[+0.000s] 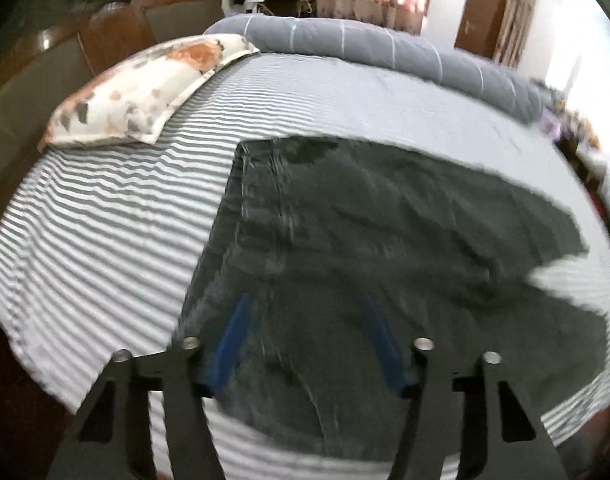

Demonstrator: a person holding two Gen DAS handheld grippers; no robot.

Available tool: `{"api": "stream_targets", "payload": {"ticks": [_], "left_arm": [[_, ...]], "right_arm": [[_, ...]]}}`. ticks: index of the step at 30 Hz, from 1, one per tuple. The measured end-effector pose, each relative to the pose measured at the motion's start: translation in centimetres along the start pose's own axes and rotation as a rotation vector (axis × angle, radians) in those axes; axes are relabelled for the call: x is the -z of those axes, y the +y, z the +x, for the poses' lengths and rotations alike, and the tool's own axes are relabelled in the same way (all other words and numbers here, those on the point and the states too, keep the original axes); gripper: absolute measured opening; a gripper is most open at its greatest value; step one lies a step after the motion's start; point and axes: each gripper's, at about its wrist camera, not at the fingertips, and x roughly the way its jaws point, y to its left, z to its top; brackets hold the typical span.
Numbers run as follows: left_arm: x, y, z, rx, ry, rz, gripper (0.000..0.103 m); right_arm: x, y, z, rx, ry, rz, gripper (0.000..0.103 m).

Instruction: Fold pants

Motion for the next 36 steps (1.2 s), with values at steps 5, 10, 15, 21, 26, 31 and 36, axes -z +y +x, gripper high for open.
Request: {"api": "stream_targets", "payload": {"ticks": [5,10,15,21,26,31,36], "left_arm": [[-4.8,3.8,4.0,0.081,-0.01,-0.053,0.048],[-8.1,6.3,9.7,0.134,0.023,-0.061,0.04],[-9.7,8.8,14.1,0.185,0.049,-0.126,0.033],[-10.6,9.9,17.2,0.256,0.057,-0.146,0.029],[-11.4,10.6,18.1,0.27,0.075,-0.145,0.029],[-10.1,10.8,17.1,0.262,0.09,-0.088,0.029],[-9.4,11.4,17.4,0.309,0.094,-0.122,0.029]], "right_arm": [[-1.2,1.4,3.4,-0.018,0.018,-0.022,0.102],[-2.3,2.5,7.8,-0.028,0.063,-0.036,0.102],[-2.4,3.4,11.7,-0.029,0.11,-0.059,0.102],[-2.3,3.8,14.9,-0.014,0.148,-0.067,0.102],[-2.4,4.5,16.6,-0.006,0.167,-0.077,0.102],[-2.6,5.4,17.5,-0.013,0.163,-0.107,0.102],[-2.2,6.4,18.2,-0.038,0.178,-0.12,0.102]]}}
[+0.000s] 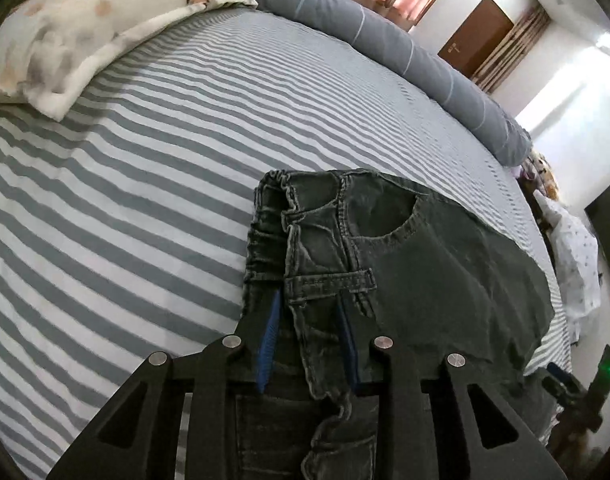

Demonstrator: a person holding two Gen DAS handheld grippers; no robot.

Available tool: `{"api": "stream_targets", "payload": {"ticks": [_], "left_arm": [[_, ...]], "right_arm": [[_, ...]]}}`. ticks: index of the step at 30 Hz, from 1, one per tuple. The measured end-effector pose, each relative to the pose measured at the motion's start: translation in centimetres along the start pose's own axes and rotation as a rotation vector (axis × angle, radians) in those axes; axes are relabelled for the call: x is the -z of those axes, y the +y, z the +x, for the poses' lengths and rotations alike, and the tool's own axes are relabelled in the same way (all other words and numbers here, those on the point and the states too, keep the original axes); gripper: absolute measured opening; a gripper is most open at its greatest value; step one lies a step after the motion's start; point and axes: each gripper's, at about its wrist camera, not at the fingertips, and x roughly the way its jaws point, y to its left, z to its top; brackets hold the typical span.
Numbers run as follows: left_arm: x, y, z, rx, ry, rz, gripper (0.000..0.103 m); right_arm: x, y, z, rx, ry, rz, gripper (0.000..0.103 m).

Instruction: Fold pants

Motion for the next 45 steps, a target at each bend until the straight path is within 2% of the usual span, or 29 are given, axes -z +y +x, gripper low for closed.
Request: {"api": "stream_targets", "payload": {"ticks": [6,9,12,14,15,16,18,25,33,36,40,45], "left_arm": [[-3.3,-0.9,1.9,0.081,0.007,-0.018,0.029],[-5.5,-0.6,3.3,0.12,0.0,-0.065,0.029],[-6.1,0.0,4.5,0.117,0.002,-0.127,0.029],[-5.8,0.1,4.4,0.122,-0.032,-0.146,0.029],[-5.6,-0.1,4.2,0.112,-0.051,-0.128,0.024],[-5.2,-0.5,3.9,0.069,-0.075,-0.084,0.009],[-4.9,-0.9,3.3,0.052,-0.101,-0.04,0.006],[-3.5,-2.8,-2.5,0.167,-0.29,0.027,0.005],[-2.5,-4.8,-5.7,0.194,-0.364,0.12,0.005],[-2.4,-4.8,-6.3,0.205,-0.384,0.137,0.005],[-2.0,-4.4,-7.2,0.23,-0.418,0.121,0.005],[-1.3,-3.6,-8.0,0.218,-0.44,0.102,0.005]], "right_arm": [[-0.6,0.7,0.3,0.008,-0.004,-0.04,0.102],[-1.0,0.7,0.6,0.018,-0.008,-0.054,0.102],[-1.6,0.6,1.3,0.016,0.006,-0.07,0.102],[-2.2,0.8,1.9,0.012,0.015,-0.089,0.102],[-2.6,0.9,2.1,0.007,0.017,-0.101,0.102],[-3.2,1.0,2.5,-0.002,0.02,-0.12,0.102],[-4.5,1.4,3.2,-0.016,0.027,-0.163,0.102],[-10.4,3.4,5.6,-0.107,0.04,-0.348,0.102],[-19.1,7.5,7.6,-0.241,0.06,-0.608,0.101],[-22.0,10.5,9.4,-0.328,0.148,-0.716,0.101],[-23.8,13.5,12.7,-0.435,0.328,-0.886,0.096],[-25.1,11.4,16.9,-0.48,0.525,-0.895,0.068]]}}
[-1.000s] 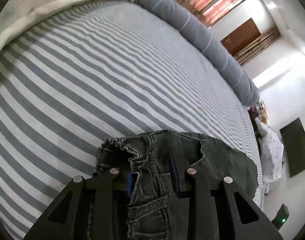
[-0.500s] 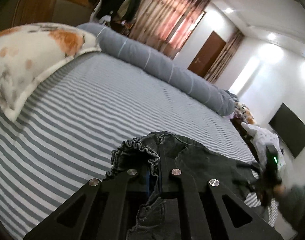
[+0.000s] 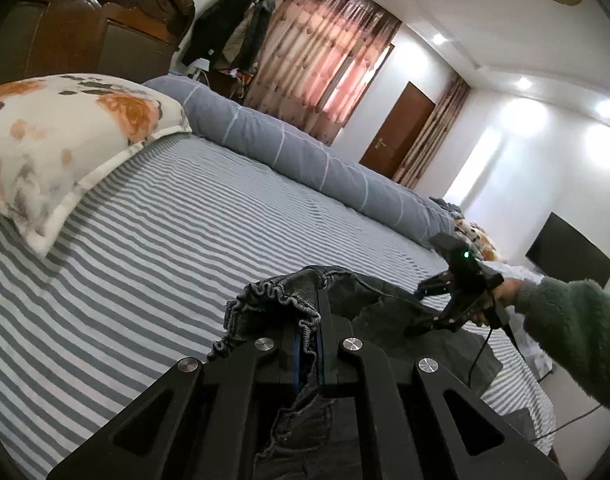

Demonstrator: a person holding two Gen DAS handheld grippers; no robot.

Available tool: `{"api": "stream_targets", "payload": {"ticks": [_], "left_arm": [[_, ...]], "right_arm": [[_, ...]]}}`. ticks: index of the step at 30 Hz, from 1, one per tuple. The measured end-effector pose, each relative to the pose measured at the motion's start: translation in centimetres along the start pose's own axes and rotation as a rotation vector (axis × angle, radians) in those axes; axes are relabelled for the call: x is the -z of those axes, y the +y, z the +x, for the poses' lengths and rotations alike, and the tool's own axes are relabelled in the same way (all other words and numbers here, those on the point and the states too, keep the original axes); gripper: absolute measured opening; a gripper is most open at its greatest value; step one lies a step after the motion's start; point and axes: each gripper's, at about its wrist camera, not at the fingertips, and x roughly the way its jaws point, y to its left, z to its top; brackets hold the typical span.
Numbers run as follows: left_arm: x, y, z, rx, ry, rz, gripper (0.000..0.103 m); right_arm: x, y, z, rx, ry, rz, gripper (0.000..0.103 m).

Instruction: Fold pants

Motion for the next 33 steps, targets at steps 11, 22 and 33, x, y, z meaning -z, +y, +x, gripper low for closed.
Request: {"api": "stream_targets", "payload": {"ticks": [11,22,33], "left_arm": [[0.2,-0.2,0.8,-0.093,0.024,0.017,0.005],[-0.1,-2.8,1.1,-0.253,0.088,0.124,0.005],[3.8,-8.4,-6.7,-0.261,0.145,0.272,0.005]], "right_arm": [[8.8,-4.1,-1.3,0.033,0.03,0.122,0.011],[15.5,9.1,-9.5,0.557,-0.234,0.211,0.006],[25.7,22.0,-7.4,0.578,-0.31,0.432,0.002]]}}
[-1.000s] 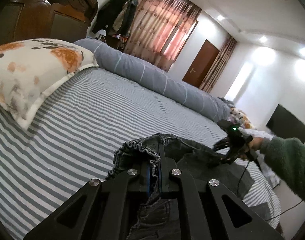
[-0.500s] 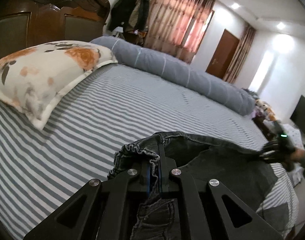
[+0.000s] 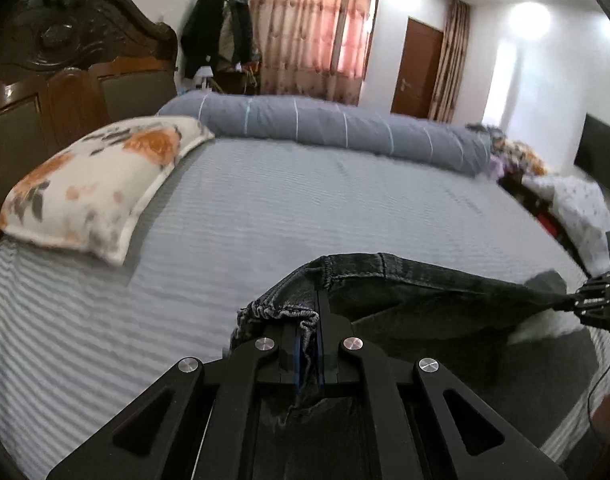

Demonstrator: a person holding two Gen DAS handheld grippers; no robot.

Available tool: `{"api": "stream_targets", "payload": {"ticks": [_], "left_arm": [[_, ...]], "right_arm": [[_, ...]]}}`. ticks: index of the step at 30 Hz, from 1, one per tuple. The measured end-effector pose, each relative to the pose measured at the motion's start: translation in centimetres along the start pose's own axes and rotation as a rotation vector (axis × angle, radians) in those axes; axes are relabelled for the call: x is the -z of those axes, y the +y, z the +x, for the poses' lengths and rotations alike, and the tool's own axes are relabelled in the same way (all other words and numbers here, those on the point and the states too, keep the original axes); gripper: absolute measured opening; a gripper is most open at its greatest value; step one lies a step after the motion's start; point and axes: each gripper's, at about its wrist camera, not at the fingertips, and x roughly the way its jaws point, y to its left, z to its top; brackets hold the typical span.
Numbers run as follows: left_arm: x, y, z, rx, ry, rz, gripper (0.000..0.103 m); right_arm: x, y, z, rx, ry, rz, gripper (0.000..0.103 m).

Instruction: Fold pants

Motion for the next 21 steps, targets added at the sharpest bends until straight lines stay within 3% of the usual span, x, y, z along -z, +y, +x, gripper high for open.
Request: {"api": "stream_targets", "payload": {"ticks": [7,16,20,21], "left_arm": [[6.6,-0.4,-3.2,-0.049,0.088,0.027,0.006],[12.4,-0.2,-3.0,-0.124,0.205,0.035,0.012],[13.3,0.1,-2.6,-0.153,0.253,-0.022,0.019],[13.3,0.3,-2.7,-0.153,0.26,-0.045,0.021]], "right_arm": [[7.5,3.7,-1.1,-0.056,0.037,0.087,0.003],[12.1,7.0,0.8,-0.073,0.115,0.083,0.004],[11.9,6.8,1.3,-0.069,0.125,0.12,0.011],[11.8,6.6,1.1,-0.08,0.119,0.139,0.022]]}}
